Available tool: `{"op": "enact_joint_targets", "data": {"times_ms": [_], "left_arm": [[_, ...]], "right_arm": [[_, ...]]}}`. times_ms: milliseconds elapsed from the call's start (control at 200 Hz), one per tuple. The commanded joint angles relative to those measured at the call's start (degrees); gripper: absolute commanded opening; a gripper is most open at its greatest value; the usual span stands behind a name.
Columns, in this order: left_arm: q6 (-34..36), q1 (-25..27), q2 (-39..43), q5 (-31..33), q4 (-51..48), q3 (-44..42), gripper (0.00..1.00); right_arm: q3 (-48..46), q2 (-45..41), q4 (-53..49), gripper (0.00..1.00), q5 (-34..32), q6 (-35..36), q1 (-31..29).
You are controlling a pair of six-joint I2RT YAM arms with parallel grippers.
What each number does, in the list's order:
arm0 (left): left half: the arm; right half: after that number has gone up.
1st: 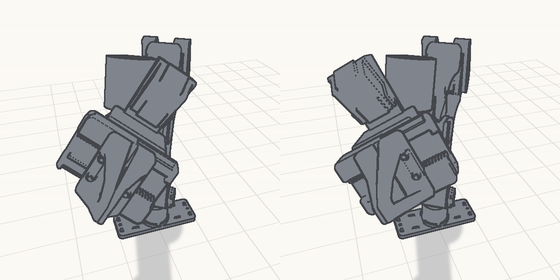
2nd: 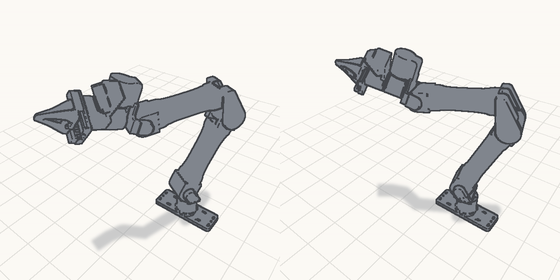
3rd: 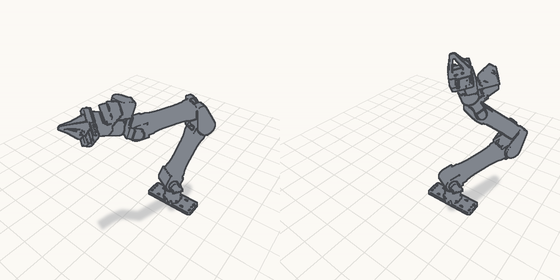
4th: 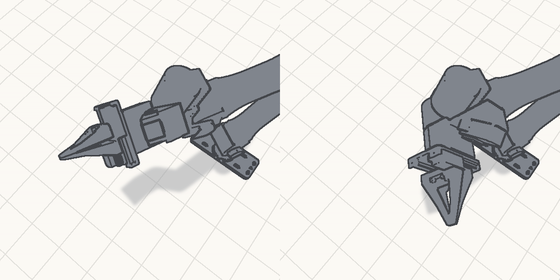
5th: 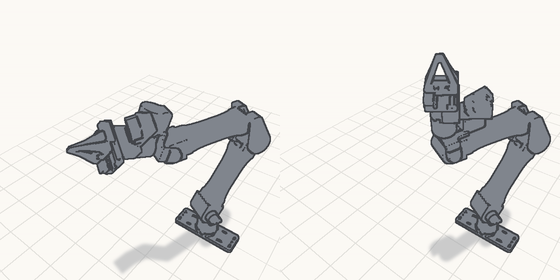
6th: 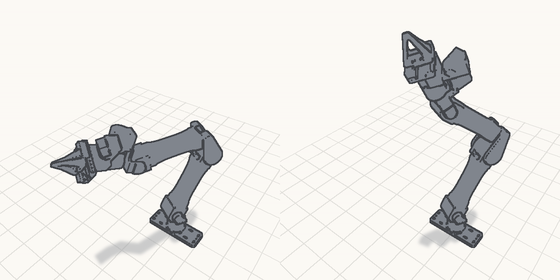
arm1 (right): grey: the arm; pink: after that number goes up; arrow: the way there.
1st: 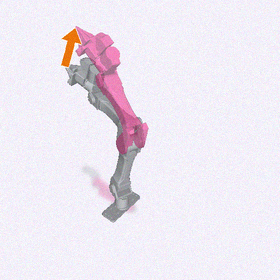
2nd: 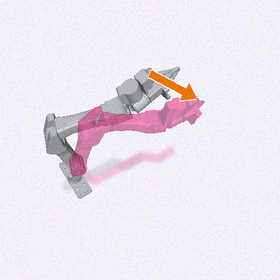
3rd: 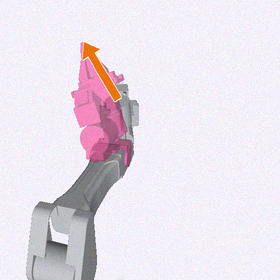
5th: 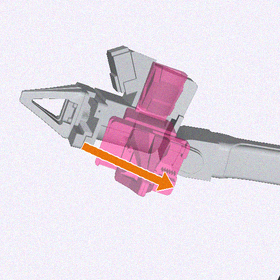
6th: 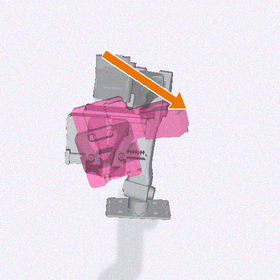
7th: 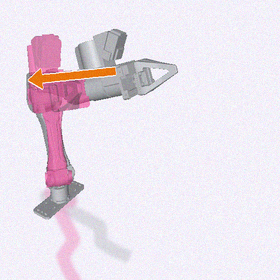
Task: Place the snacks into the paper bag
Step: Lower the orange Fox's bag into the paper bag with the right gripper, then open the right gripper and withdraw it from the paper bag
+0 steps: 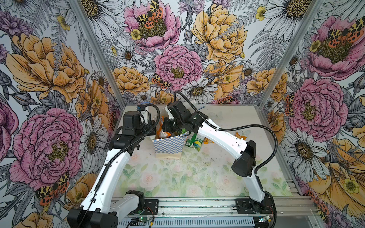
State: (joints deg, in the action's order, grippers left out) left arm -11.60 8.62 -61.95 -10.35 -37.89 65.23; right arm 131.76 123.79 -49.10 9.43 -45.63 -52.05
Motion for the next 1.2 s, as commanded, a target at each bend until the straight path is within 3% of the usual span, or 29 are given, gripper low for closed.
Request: {"op": "enact_joint_targets", "data": {"times_ms": [0, 385, 590, 791, 971, 1196], "left_arm": [[0.27, 0.16, 1.96, -1.43, 4.74, 0.32, 0.0], [0.35, 0.17, 1.81, -1.56, 4.75, 0.26, 0.0], [0.31, 0.17, 1.75, -1.05, 4.75, 0.18, 0.0], [-0.06, -0.47, 1.49, -0.61, 4.53, 0.14, 0.0], [-0.34, -1.6, 1.31, -0.42, 4.58, 0.09, 0.0], [0.08, -1.72, 0.98, 0.83, 3.99, 0.17, 0.0]], "right_arm": [[3.22, 1.81, 1.55, 0.0, -1.67, -0.18, 0.17], [8.61, 6.5, 1.44, 0.0, -0.17, -0.01, -0.27], [8.68, 2.66, 1.29, 0.34, -1.12, 1.38, 0.01], [7.72, -2.35, 0.03, 0.51, -3.01, 3.44, 0.81], [6.79, -8.11, -1.48, 0.59, -5.2, 6.52, 2.02], [-0.89, -18.82, -1.28, 0.59, -6.44, 11.65, 5.51]]}}
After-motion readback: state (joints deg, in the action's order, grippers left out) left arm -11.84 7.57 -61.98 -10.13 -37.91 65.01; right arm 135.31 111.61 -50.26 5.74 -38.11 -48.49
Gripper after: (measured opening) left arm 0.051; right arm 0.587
